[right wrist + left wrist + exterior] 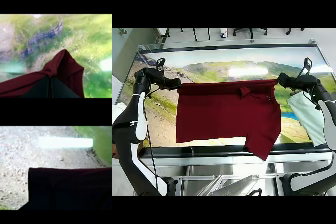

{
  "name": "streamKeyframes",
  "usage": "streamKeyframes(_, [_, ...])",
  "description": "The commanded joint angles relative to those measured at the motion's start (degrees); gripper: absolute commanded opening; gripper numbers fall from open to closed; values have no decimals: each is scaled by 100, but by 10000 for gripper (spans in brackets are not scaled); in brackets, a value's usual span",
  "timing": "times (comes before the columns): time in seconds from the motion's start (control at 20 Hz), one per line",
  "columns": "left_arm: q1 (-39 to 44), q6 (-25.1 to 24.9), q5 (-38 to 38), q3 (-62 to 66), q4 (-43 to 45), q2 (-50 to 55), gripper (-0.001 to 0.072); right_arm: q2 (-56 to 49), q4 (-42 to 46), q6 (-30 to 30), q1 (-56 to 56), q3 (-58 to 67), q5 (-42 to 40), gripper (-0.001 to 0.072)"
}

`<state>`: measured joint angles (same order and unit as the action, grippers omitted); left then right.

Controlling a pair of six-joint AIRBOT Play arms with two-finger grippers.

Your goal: Fold the shirts.

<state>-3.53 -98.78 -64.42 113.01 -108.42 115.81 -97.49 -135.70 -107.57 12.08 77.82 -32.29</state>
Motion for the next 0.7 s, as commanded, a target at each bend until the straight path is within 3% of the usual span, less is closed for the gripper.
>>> streamKeyframes(0.0, [22, 24, -605, 391, 39, 223, 15, -55, 577, -39, 76, 57, -627, 16])
streamKeyframes(0.15, [22, -98, -1062, 227, 33, 210, 14, -55, 1497, 173, 17, -17, -1327, 16])
streamKeyframes(0.25, [33, -562, -1416, 31, 31, 219, 14, -57, 1902, 330, -24, -166, -1381, 16])
streamKeyframes(0.4, [33, -1073, -1665, -256, 50, 219, 14, -101, 2085, 437, -22, -271, -1381, 16])
streamKeyframes(0.65, [-44, -1088, -1449, -343, 92, 219, 14, -221, 2087, 437, -37, -271, -1370, 17])
